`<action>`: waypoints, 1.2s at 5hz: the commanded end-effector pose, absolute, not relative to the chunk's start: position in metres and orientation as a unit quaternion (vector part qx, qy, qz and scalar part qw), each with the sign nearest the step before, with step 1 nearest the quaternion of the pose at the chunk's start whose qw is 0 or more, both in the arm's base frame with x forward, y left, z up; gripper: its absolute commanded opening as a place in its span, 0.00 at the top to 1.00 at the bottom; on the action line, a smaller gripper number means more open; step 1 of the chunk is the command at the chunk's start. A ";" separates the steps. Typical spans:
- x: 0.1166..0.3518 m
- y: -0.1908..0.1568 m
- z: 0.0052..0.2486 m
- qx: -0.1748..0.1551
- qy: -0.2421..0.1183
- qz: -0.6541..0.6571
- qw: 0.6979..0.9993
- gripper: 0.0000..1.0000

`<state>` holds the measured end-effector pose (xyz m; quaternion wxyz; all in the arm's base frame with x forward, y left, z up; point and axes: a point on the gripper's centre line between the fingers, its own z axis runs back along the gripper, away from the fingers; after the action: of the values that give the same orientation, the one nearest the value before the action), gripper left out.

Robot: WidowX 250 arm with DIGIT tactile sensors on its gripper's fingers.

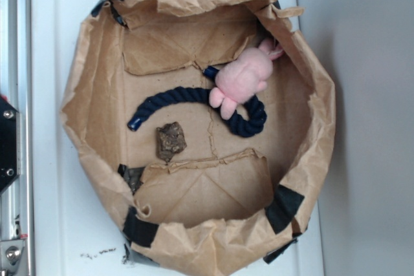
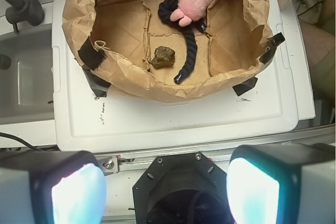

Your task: Grab the rock.

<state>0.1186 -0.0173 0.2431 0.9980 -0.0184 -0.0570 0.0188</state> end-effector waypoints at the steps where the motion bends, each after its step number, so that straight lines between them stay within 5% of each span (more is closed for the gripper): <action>1: 0.119 -0.017 0.243 -0.018 -0.057 0.019 0.998 0.00; 2: 0.141 -0.023 0.234 -0.008 -0.055 0.035 0.998 0.00; 6: 0.141 -0.023 0.234 -0.008 -0.055 0.035 0.998 0.00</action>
<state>0.1392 -0.0226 0.2294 0.9982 -0.0080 -0.0469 0.0378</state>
